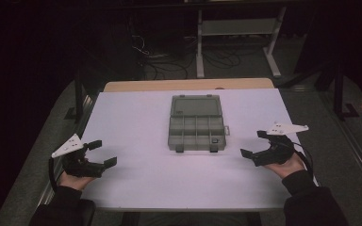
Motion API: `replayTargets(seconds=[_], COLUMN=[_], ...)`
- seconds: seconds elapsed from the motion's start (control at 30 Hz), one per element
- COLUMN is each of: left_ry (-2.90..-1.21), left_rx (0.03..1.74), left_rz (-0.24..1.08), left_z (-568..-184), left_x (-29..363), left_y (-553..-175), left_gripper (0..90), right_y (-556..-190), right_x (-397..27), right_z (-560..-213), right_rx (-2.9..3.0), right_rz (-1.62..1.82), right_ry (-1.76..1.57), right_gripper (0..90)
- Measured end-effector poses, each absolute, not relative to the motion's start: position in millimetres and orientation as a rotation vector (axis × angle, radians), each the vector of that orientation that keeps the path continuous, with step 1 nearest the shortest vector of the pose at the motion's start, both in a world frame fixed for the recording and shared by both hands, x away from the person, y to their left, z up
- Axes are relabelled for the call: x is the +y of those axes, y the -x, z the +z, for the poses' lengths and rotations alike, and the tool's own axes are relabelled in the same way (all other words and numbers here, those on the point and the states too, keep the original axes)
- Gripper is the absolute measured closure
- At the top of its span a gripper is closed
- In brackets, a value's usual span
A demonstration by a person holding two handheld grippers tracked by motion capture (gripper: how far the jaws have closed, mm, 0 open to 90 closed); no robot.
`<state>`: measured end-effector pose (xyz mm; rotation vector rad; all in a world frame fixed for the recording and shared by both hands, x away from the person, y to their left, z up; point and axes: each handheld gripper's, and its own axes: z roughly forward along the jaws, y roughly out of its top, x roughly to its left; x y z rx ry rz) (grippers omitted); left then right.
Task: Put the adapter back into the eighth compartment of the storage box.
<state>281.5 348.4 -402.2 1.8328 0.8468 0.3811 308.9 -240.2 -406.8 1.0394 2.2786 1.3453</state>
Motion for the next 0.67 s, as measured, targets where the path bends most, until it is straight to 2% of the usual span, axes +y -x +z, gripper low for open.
replayTargets(seconds=[0.67], left_ry=[-1.831], left_rx=[0.848], left_rz=[0.383], left_z=[-402], left_x=[349], left_y=[-282], left_gripper=[0.0], right_y=[-288], right_x=[-253], right_z=[-419], right_rx=[2.215], right_rz=[1.355], right_ry=[-1.036], right_gripper=[0.0])
